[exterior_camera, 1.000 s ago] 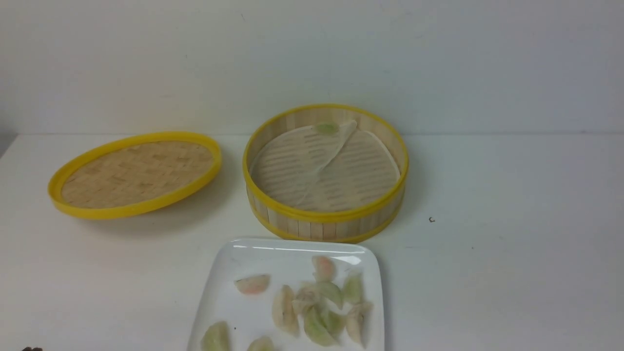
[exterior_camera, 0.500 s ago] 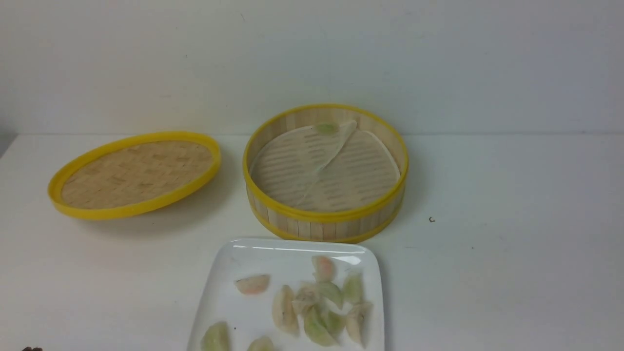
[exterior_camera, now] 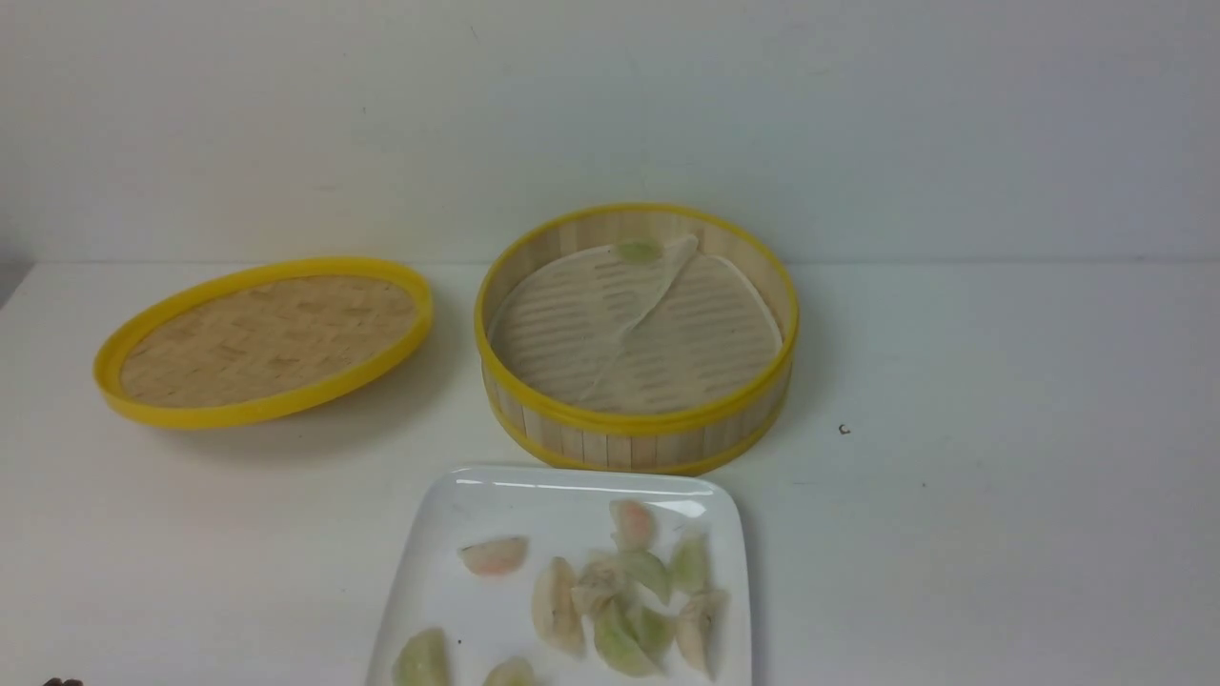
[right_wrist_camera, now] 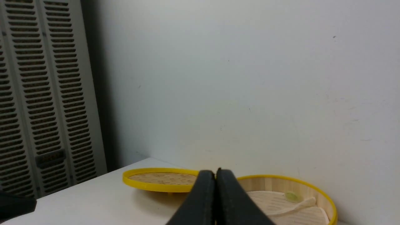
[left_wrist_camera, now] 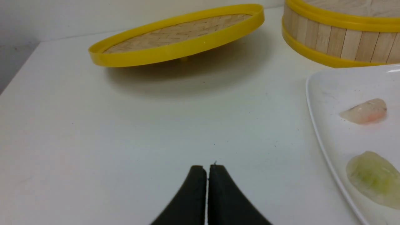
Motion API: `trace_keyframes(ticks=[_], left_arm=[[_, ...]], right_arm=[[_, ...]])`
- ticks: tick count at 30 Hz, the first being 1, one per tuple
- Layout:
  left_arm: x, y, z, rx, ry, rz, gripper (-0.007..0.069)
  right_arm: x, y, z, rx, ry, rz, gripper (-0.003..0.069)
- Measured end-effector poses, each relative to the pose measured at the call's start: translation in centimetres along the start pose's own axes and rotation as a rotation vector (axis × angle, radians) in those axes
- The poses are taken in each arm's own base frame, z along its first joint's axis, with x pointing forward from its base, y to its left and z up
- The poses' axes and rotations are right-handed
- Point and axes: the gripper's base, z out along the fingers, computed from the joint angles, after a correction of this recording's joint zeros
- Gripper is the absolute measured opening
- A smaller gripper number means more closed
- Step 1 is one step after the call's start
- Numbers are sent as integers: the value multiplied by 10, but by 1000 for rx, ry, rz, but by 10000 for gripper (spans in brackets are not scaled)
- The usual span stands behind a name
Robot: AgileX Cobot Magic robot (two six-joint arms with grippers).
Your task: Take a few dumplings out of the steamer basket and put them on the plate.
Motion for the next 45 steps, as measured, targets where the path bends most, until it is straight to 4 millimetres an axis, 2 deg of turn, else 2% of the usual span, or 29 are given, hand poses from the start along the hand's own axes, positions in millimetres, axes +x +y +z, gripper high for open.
trace_keyframes(ticks=[3, 6, 8, 13, 14, 15, 17, 21, 45], left_arm=[[0, 0, 0, 0, 0, 0, -6], [0, 0, 0, 0, 0, 0, -6], [0, 0, 0, 0, 0, 0, -6], [0, 0, 0, 0, 0, 0, -6], [0, 0, 0, 0, 0, 0, -6], [0, 0, 0, 0, 0, 0, -6], [0, 0, 0, 0, 0, 0, -6], [0, 0, 0, 0, 0, 1, -6], [0, 0, 0, 0, 0, 1, -6]], right_arm=[[4, 0, 1, 0, 12, -8, -15], [23, -5, 5, 112, 60, -37, -15], [37, -11, 6, 225, 100, -59, -15], [89, -30, 4, 495, 244, -59, -15], [89, -31, 4, 503, 243, -59, -15], [107, -36, 1, 574, 295, -47, -15], [117, -39, -2, 623, 335, -35, -15], [117, -41, -4, 671, 337, -35, -15], [117, -42, -4, 673, 337, -35, -15]])
